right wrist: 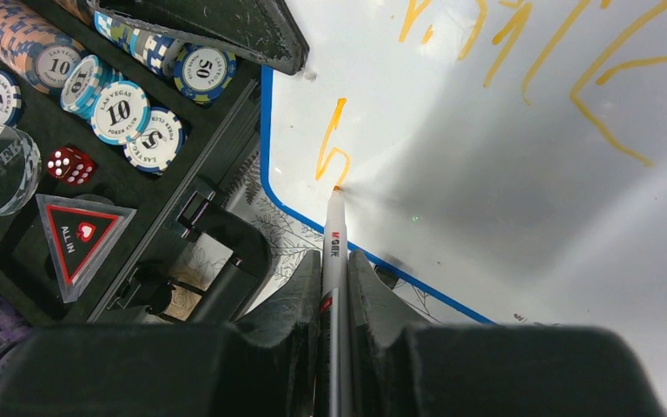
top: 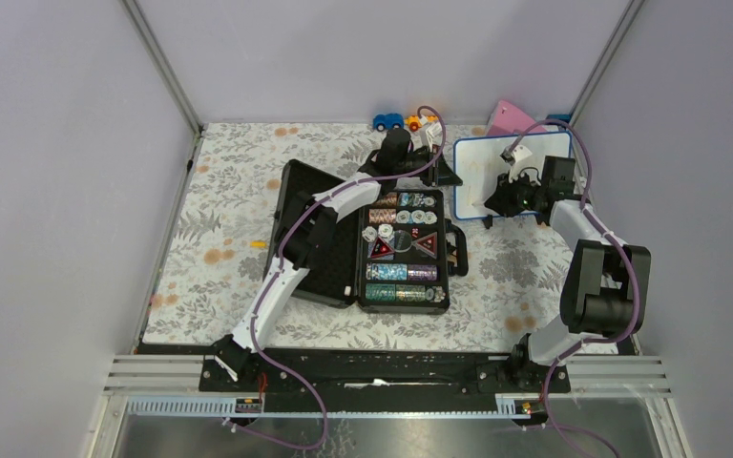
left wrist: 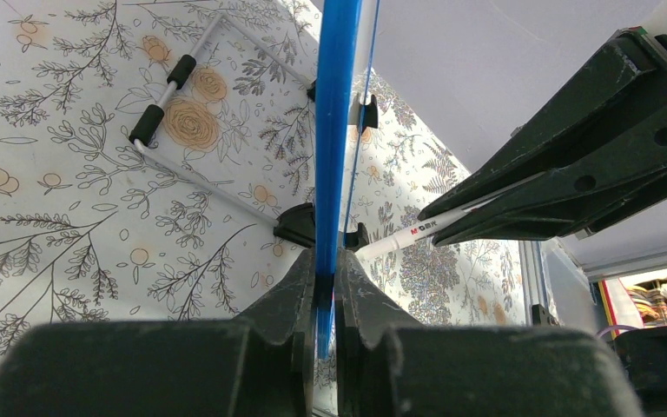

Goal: Write a sentence on the whiteboard

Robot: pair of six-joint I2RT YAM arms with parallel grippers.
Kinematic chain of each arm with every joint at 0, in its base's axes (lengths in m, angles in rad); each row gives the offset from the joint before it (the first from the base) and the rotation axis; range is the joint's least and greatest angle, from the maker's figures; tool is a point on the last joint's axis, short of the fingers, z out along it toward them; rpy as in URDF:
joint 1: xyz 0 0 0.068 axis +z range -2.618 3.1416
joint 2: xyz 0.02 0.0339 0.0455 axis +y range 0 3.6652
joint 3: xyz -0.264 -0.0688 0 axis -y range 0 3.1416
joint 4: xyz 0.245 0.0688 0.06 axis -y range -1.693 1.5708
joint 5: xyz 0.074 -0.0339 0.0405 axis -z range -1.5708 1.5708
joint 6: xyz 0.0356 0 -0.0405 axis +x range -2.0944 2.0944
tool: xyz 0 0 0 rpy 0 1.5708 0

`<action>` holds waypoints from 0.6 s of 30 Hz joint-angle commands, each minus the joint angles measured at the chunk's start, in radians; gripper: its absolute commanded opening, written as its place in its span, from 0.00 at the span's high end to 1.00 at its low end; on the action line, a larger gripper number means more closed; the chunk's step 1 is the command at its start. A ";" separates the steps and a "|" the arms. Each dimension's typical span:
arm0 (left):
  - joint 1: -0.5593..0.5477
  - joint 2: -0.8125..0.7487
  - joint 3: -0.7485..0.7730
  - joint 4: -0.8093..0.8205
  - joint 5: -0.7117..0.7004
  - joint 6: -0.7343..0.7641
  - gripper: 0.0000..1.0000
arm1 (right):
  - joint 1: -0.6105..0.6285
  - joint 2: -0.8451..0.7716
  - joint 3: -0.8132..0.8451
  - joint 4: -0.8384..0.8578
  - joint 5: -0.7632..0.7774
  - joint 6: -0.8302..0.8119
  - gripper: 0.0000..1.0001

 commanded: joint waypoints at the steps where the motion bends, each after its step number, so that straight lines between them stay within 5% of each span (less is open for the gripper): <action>1: 0.019 -0.027 0.020 0.034 -0.015 -0.007 1.00 | 0.000 -0.013 0.008 0.002 -0.025 -0.010 1.00; 18: 0.017 -0.031 0.014 0.034 -0.012 -0.012 1.00 | 0.059 -0.025 0.023 0.011 -0.043 0.024 1.00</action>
